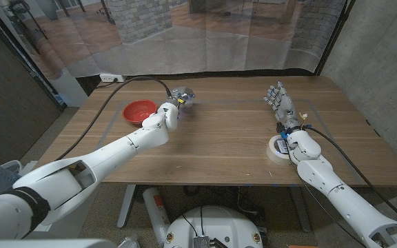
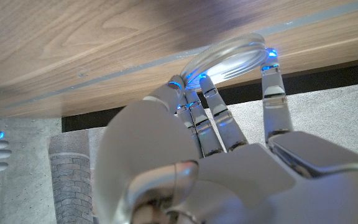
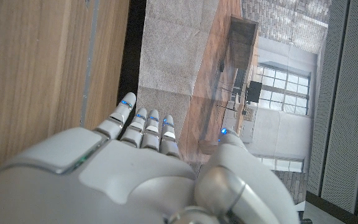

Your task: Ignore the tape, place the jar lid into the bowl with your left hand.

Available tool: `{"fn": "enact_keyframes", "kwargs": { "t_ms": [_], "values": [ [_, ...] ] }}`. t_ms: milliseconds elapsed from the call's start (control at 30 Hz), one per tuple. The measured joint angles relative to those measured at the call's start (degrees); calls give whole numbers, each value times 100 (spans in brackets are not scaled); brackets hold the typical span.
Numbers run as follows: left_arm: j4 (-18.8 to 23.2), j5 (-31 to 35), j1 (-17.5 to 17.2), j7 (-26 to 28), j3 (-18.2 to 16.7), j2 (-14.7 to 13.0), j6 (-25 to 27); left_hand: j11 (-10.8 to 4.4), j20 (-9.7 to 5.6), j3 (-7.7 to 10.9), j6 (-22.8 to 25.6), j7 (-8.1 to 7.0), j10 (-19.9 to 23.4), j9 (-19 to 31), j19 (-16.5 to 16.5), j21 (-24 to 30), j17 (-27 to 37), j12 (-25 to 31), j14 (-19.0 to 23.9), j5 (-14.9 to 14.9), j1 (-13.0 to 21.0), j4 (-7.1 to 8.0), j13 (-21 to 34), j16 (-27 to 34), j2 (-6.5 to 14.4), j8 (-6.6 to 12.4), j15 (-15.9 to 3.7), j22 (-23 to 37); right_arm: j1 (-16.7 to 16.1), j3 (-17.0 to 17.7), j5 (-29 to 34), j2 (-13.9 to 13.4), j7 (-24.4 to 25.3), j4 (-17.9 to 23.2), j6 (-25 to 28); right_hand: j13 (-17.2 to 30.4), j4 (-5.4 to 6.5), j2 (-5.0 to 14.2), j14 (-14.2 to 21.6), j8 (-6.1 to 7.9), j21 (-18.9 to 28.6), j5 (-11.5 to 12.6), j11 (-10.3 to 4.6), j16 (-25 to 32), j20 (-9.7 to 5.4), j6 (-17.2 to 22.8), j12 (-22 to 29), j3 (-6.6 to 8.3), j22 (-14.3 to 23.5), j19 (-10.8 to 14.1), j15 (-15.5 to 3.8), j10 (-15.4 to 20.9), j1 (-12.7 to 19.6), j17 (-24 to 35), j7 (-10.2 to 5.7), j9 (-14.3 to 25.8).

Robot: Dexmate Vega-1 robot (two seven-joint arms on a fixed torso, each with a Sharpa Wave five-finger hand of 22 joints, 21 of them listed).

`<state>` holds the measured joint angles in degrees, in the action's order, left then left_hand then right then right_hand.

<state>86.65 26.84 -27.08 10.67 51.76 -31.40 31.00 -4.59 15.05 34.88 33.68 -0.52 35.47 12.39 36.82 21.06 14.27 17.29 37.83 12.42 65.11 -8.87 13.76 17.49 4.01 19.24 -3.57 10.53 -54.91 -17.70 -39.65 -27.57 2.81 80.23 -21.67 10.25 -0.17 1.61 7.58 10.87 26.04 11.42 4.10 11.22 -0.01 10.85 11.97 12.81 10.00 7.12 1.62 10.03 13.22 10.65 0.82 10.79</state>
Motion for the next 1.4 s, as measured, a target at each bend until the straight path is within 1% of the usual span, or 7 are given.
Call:
{"fn": "enact_keyframes", "kwargs": {
  "t_ms": [167,233,333,467,1067,1167,1400],
  "values": [
    [174,39,-57,-23,-52,-71,47,0,0,7,0,0,0,0,0,0,0,0,0,-2,0,12,0,-34,0,0,0,1,8,0,0,4,-5,-1,0,0,0,0,0,0,0,0,0,0,0,0,0,0,0,0,0,0,0,0,0,0],
    [233,56,-76,-35,-66,-94,72,0,-33,29,0,0,0,0,-32,0,0,0,0,-3,120,34,0,-34,120,0,0,8,11,1,-2,6,-8,-5,-1,0,0,0,0,0,-10,0,0,0,0,1,0,0,0,0,0,0,0,0,2,0],
    [319,89,-97,-54,-85,-123,105,0,-33,29,0,0,0,0,-33,0,0,0,0,-12,122,34,25,-34,122,0,0,8,15,2,-6,9,-17,-14,-6,0,-24,0,0,0,-22,0,0,0,0,1,0,-24,0,0,0,0,0,1,1,0],
    [428,139,-124,-95,-100,-160,151,0,-33,29,0,0,0,0,-33,0,-1,0,0,9,122,34,25,-34,122,0,0,8,23,4,-15,13,-32,-34,-15,0,-24,0,0,0,-22,0,32,1,-14,21,0,-24,0,14,0,32,0,1,21,0],
    [913,351,-259,-234,-216,-336,331,0,-33,28,0,0,0,-1,-33,-5,25,-34,0,31,120,35,25,-78,121,-44,0,4,58,7,-42,39,-95,-104,-59,0,-23,0,0,0,-67,0,31,4,-31,21,0,-24,0,31,0,31,0,2,21,-1],
    [1002,376,-289,-251,-247,-372,350,0,-33,27,31,31,0,-1,-33,-7,25,-56,0,31,120,35,26,-78,120,-44,0,3,59,7,-43,40,-96,-104,-60,0,-24,0,0,0,-67,0,31,4,-31,21,0,-24,0,31,0,31,0,2,21,-1],
    [1187,412,-362,-284,-322,-450,358,0,-33,27,31,31,0,-1,-33,-15,24,-56,0,31,120,35,51,-78,120,-44,0,1,59,7,-44,45,-96,-104,-65,0,-23,0,0,0,-67,0,31,4,-31,21,0,-24,0,31,0,31,0,2,21,-1]
  ]
}}
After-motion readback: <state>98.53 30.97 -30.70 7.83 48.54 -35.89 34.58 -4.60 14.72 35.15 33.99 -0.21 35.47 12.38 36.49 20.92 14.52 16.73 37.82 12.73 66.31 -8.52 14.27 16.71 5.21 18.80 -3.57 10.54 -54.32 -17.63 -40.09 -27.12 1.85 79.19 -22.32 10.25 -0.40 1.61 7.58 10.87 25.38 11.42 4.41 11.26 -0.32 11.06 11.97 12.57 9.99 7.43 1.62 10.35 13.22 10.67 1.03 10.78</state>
